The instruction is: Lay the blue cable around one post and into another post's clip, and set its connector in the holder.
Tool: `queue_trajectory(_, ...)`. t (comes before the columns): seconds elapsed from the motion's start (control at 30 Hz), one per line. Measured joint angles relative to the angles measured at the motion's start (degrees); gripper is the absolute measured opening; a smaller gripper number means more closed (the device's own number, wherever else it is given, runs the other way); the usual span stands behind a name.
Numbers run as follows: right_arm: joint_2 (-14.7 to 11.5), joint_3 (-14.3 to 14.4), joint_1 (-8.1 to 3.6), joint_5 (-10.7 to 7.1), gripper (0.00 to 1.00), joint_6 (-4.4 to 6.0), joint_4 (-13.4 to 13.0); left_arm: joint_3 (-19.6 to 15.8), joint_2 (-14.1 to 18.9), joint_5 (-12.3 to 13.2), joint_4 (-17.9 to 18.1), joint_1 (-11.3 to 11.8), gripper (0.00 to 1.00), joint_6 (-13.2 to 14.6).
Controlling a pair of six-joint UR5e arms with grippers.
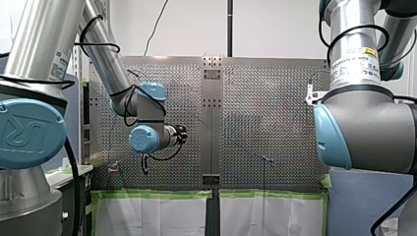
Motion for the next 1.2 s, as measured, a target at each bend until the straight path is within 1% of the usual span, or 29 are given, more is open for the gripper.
queue_trajectory(0.17,-0.1,0.4,0.0,3.05,1.0,-0.32,1.4,0.0,0.0,0.0,0.0,0.0,1.0,0.0)
queue_trajectory(0.3,-0.9,1.9,0.13,5.52,1.0,-0.66,1.5,0.0,0.0,0.0,0.0,0.1,1.0,0.0)
queue_trajectory(0.47,-3.2,4.6,0.48,8.46,1.0,-0.29,-0.6,0.0,0.0,0.0,0.0,0.2,1.0,0.0)
queue_trajectory(0.6,-5.5,6.9,1.22,10.76,1.0,-0.55,-2.8,0.0,0.0,0.0,0.1,0.2,1.0,0.0)
queue_trajectory(0.67,-6.6,7.9,1.94,11.77,1.0,-0.8,-3.8,0.0,0.0,0.0,0.2,0.2,1.0,0.0)
queue_trajectory(0.73,-7.5,9.2,2.96,12.79,1.0,-0.91,-5.1,0.0,0.0,0.1,0.2,0.2,1.0,0.0)
queue_trajectory(0.8,-7.9,10.3,3.99,13.77,1.0,-1.02,-5.9,0.0,0.0,0.5,0.2,0.2,1.0,0.0)
queue_trajectory(0.87,-8.1,11.3,5.01,14.76,1.0,-1.28,-6.2,0.0,0.0,0.7,0.2,0.2,1.0,0.0)
queue_trajectory(0.93,-8.1,12.3,5.98,15.72,1.0,-1.9,-6.0,0.0,0.0,0.7,0.2,0.2,1.0,0.0)
queue_trajectory(1.03,-8.1,14.0,7.62,17.35,1.0,-3.27,-5.3,0.0,0.0,0.6,0.3,0.3,1.0,0.0)
queue_trajectory(1.07,-8.1,14.6,8.29,18.01,1.0,-3.84,-5.2,0.0,0.0,0.3,0.4,0.4,1.0,0.0)
queue_trajectory(1.2,-8.0,16.8,10.52,20.24,1.0,-5.15,-5.6,0.0,0.0,-1.2,0.4,1.0,1.0,0.5)
